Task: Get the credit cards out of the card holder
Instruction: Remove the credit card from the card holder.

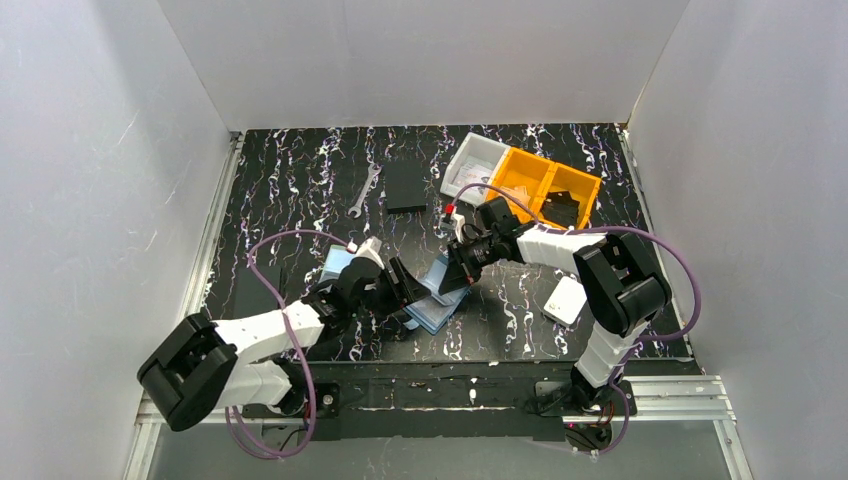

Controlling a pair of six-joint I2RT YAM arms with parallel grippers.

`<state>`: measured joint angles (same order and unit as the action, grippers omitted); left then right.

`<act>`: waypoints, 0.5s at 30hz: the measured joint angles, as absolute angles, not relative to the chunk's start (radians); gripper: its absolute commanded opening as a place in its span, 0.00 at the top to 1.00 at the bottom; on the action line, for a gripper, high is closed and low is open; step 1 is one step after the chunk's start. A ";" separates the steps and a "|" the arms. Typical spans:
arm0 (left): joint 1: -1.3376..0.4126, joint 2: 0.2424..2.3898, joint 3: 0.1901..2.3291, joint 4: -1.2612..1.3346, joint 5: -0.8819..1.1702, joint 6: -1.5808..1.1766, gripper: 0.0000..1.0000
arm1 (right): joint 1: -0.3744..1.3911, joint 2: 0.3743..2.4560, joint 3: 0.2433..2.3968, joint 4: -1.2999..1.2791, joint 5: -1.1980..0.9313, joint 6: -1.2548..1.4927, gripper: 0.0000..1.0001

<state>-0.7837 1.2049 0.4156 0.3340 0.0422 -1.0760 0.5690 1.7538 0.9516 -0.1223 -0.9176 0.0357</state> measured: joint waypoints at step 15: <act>-0.767 1.465 0.521 0.377 0.051 -1.323 1.00 | 0.562 1.761 0.940 -0.120 -0.928 0.022 0.60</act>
